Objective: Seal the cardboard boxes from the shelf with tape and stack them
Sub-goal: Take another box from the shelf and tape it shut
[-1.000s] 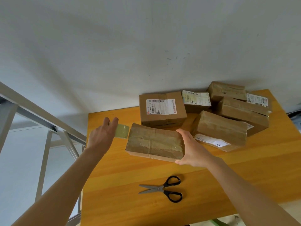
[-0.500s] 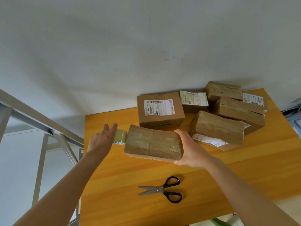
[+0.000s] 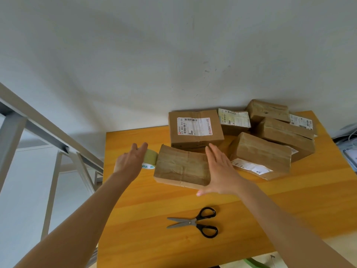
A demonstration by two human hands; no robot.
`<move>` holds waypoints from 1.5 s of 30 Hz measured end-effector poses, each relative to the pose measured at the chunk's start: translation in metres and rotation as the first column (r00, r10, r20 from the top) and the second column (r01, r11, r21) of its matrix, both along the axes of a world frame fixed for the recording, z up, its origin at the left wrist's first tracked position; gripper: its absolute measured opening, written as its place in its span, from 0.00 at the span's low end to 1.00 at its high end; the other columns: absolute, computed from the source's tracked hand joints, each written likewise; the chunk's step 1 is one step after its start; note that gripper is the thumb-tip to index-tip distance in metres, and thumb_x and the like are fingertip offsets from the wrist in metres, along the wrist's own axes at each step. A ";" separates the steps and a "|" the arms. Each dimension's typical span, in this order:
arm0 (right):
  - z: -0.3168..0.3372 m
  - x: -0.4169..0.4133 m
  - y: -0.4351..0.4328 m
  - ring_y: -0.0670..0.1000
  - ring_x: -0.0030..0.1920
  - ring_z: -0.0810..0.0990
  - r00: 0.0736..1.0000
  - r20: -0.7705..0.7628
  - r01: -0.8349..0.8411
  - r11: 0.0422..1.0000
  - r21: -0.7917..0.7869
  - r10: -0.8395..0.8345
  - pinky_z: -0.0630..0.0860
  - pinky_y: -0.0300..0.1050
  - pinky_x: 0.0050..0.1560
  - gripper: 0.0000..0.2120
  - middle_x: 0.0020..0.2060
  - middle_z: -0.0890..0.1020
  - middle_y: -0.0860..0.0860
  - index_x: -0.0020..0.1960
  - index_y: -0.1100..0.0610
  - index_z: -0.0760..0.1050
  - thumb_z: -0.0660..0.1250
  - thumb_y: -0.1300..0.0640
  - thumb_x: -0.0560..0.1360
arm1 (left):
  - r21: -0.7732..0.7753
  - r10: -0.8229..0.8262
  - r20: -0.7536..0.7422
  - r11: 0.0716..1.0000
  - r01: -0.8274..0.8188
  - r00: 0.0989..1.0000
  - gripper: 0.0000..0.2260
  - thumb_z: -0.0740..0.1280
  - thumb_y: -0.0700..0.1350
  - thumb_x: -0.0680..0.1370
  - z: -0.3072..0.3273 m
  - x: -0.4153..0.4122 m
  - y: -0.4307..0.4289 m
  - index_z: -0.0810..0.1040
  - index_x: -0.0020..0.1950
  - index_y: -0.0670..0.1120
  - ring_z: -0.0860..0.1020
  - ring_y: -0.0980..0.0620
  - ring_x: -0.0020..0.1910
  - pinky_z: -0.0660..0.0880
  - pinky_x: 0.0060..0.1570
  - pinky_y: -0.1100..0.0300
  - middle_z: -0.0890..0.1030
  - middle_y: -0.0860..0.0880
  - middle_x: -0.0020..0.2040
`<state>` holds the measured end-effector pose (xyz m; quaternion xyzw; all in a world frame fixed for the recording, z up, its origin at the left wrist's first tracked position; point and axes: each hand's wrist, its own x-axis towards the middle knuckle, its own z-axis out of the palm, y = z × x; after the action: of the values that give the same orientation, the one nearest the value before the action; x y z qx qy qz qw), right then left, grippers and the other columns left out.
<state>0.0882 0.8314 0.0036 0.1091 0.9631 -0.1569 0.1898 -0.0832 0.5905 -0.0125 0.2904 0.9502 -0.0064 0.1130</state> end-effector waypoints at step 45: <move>0.067 -0.045 -0.056 0.55 0.73 0.60 0.982 -0.167 0.044 0.969 -0.245 -0.087 0.67 0.52 0.70 0.62 0.73 0.53 0.51 0.78 0.56 0.42 0.79 0.40 0.61 | 0.791 0.056 0.514 0.357 -0.497 0.856 0.15 0.61 0.37 0.80 0.066 0.049 0.039 0.70 0.62 0.53 0.80 0.60 0.38 0.81 0.34 0.55 0.78 0.52 0.48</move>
<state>0.0428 0.7753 0.0706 0.1029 0.9459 -0.2872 0.1104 -0.0343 0.6296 0.0539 0.1293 0.7888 0.5870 0.1288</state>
